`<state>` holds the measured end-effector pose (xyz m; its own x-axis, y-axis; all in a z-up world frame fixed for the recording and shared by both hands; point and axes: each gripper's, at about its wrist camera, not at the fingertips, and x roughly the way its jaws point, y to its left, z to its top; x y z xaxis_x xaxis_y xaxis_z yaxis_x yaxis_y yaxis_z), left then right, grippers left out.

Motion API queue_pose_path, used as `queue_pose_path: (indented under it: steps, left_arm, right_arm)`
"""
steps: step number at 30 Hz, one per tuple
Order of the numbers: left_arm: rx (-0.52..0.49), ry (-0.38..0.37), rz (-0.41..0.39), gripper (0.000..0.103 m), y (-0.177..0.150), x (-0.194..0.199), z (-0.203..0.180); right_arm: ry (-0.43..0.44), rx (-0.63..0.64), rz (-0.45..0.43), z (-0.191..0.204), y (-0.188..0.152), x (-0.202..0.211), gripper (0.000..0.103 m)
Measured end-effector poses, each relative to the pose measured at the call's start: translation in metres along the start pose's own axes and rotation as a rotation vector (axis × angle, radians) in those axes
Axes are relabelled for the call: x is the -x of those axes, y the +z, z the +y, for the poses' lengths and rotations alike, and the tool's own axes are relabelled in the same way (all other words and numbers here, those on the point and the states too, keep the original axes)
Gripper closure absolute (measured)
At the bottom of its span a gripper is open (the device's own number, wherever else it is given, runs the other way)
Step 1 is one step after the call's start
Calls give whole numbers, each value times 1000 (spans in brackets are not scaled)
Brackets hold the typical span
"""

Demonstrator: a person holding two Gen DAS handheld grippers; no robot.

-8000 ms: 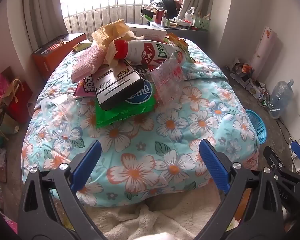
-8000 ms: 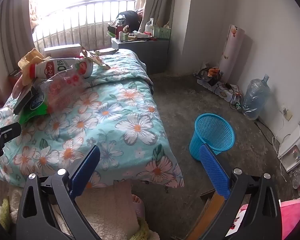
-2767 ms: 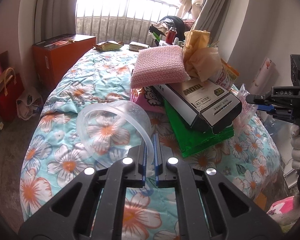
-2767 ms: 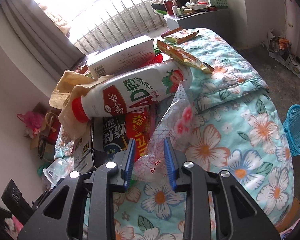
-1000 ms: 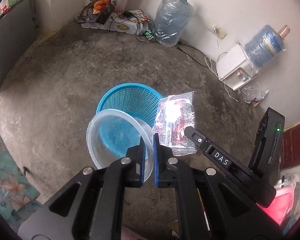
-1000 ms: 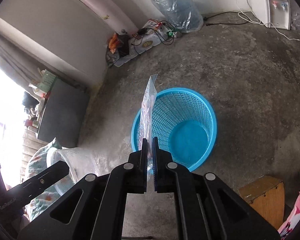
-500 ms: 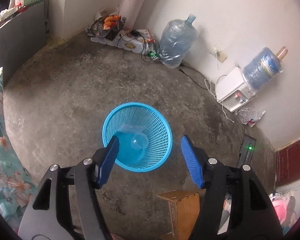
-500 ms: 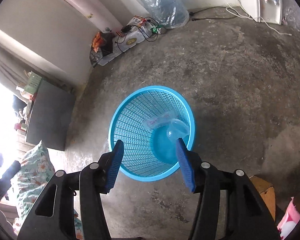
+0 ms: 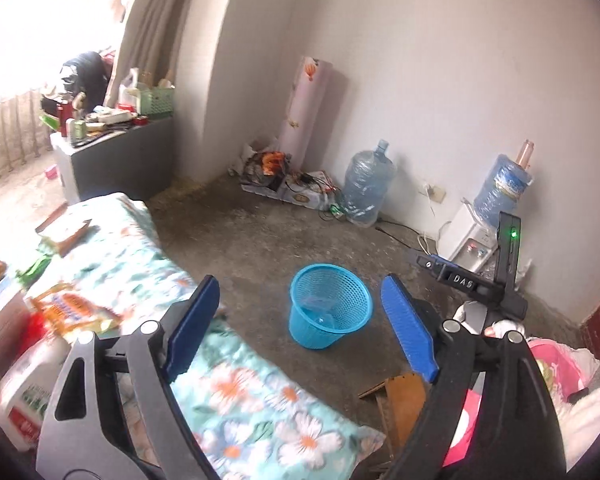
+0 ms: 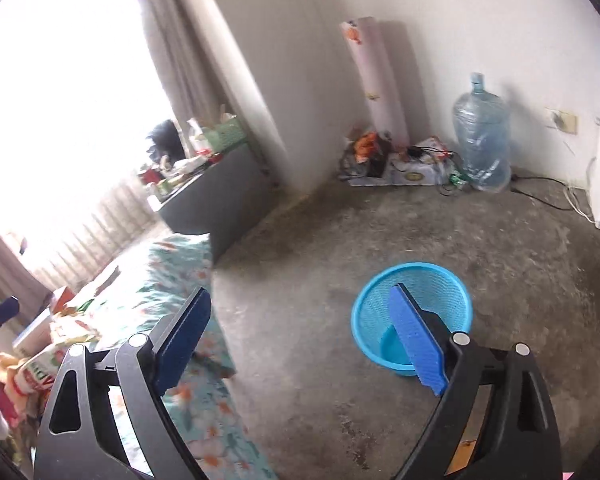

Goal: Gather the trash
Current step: 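Move both open tools back to the trash pile on the bed, then grasp the crumpled tan paper with the left tool while the right tool grasps the yellow snack packet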

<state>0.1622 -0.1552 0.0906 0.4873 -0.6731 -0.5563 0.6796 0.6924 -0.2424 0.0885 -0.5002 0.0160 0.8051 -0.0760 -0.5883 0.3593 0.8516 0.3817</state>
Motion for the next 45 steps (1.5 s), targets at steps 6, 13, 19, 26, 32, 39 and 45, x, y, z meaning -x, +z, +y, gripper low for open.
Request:
queue_pose_path:
  steps: [6, 13, 19, 26, 32, 39, 45]
  left_arm:
    - [99, 203, -133, 22, -59, 118, 55]
    - [205, 415, -247, 22, -104, 201, 114]
    - [308, 433, -281, 22, -124, 219, 141]
    - [318, 431, -260, 22, -125, 205, 161]
    - [270, 459, -197, 22, -114, 183, 170]
    - [214, 526, -99, 21, -106, 146, 188]
    - [259, 495, -44, 31, -109, 133, 205]
  right_arm:
    - [191, 106, 108, 85, -4, 13, 16]
    - [348, 228, 236, 185, -30, 4, 16]
    - [411, 283, 337, 254, -50, -20, 16]
    - [421, 334, 403, 306, -64, -51, 16]
    - [408, 413, 420, 351, -70, -89, 21]
    - [368, 502, 447, 377, -78, -123, 33]
    - [370, 476, 501, 373, -81, -137, 50]
